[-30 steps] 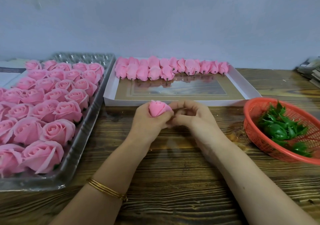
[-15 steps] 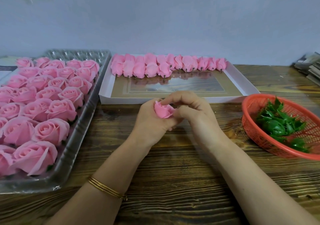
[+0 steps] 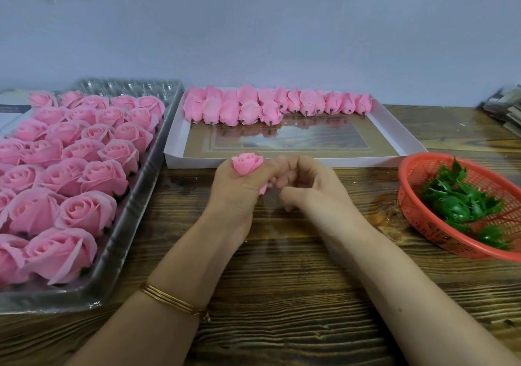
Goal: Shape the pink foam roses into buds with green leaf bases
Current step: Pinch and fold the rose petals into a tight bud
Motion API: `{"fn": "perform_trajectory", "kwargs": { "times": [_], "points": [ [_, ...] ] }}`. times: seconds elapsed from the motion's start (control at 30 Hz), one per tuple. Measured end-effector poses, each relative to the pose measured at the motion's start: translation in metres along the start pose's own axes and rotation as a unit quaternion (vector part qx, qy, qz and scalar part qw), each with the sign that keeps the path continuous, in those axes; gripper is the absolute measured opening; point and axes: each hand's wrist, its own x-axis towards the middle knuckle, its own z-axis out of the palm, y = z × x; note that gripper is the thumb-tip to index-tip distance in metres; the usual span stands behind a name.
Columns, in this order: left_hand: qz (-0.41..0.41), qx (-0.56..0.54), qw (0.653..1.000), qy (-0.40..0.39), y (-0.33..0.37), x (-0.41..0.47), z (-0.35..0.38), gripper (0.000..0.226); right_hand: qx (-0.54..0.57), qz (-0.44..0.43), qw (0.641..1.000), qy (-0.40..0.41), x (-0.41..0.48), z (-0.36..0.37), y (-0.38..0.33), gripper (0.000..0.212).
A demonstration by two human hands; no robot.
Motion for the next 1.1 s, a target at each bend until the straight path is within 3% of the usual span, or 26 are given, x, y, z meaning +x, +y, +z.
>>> {"fn": "perform_trajectory", "kwargs": {
  "times": [0.2,0.3,0.43,0.67,0.77,0.87,1.0,1.1],
  "points": [
    [0.003,-0.025,0.999,0.023,-0.001,0.0,0.003,0.024,-0.1,-0.009,0.995,0.002,0.0,0.013,0.014,0.03],
    [0.015,-0.036,0.999,0.028,-0.003,-0.002,0.005,0.014,-0.122,-0.044,0.991,0.041,0.0,0.021,0.02,0.026],
    [0.022,-0.044,0.999,0.012,-0.005,-0.001,0.007,0.019,-0.124,-0.054,0.988,0.078,0.004,0.021,0.025,0.023],
    [0.02,-0.051,0.998,-0.04,-0.003,0.001,0.004,0.013,-0.012,-0.039,0.999,0.015,0.004,0.013,0.02,0.024],
    [0.017,-0.044,0.997,-0.057,0.0,-0.001,0.003,0.03,0.003,-0.02,1.0,-0.01,0.003,0.01,0.017,0.027],
    [0.015,-0.044,0.998,-0.035,-0.001,-0.002,0.004,0.025,0.015,-0.007,1.0,-0.011,0.003,0.009,0.016,0.034],
    [0.037,-0.025,0.999,0.02,-0.006,0.001,0.005,0.015,-0.004,-0.03,0.999,0.014,0.003,0.013,0.017,0.022],
    [0.053,-0.007,0.999,0.011,-0.008,0.001,0.005,0.017,-0.016,-0.049,0.998,0.032,0.004,0.012,0.018,0.026]
  ]
}}
